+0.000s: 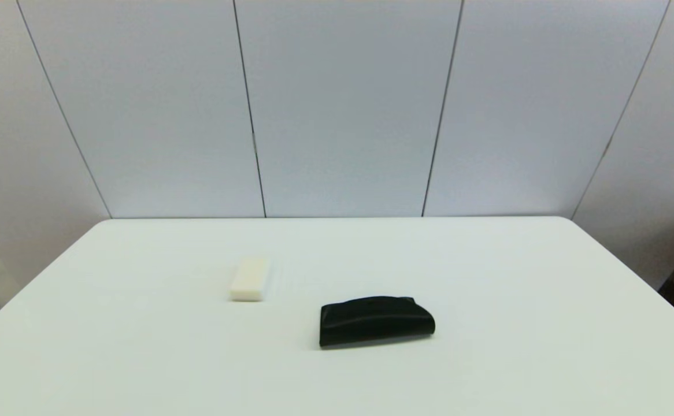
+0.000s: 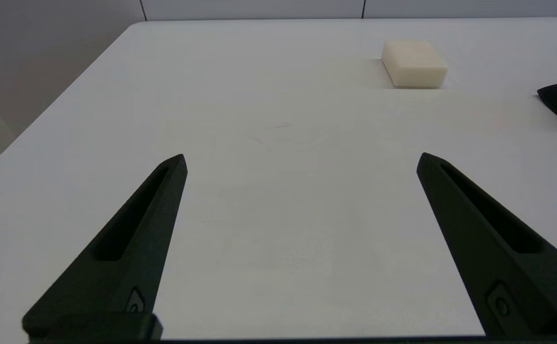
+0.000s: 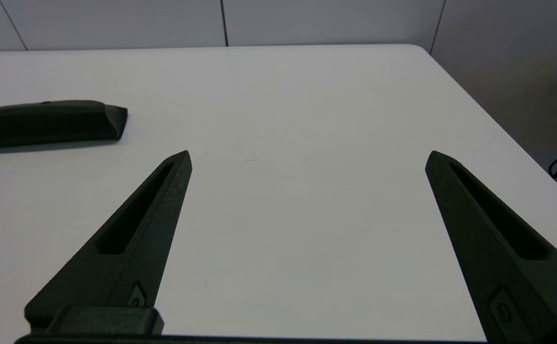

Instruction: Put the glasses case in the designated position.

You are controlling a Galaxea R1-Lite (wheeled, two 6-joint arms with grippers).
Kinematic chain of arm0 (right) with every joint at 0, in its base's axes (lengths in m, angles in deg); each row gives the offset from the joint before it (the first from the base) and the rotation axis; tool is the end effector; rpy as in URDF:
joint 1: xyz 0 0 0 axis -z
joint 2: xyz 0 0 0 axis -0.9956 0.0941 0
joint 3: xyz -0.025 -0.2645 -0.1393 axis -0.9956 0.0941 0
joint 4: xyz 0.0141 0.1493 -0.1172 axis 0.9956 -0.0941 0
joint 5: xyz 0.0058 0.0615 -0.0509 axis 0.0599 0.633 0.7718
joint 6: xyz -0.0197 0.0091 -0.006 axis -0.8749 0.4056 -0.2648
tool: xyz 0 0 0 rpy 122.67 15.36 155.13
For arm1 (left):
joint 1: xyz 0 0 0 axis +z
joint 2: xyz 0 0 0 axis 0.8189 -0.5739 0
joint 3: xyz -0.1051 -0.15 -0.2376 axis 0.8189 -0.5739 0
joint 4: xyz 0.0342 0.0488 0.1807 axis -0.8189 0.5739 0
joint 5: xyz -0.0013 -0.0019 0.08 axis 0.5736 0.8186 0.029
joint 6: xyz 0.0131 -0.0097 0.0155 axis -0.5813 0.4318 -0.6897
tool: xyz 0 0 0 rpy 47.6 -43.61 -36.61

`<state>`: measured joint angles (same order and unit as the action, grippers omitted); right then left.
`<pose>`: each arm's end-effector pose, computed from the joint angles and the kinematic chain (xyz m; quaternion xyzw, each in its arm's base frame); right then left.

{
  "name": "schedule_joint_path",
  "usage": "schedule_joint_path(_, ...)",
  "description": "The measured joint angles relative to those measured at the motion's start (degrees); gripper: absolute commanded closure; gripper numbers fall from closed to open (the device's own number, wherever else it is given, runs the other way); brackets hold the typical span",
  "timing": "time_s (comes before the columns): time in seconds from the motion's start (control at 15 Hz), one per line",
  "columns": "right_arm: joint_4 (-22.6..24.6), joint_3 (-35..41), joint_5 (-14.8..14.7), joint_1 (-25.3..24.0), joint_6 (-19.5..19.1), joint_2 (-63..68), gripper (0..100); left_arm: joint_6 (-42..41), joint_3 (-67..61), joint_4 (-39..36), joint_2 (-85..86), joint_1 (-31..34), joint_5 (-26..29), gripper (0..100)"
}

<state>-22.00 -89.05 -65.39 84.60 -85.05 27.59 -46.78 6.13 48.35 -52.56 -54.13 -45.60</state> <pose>-0.0228 0.0000 0.0752 0.0069 0.0002 -0.0001 1.0000 -0.0256 -0.0007 0.0767 0.0178 0.0271 0.0002 0.9995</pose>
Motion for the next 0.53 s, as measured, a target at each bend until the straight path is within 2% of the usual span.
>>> schedule_joint_path(0.53,0.0,0.0,0.0,0.0,0.0,0.0,0,0.2,15.8,2.0,-13.5,-1.0,1.4,0)
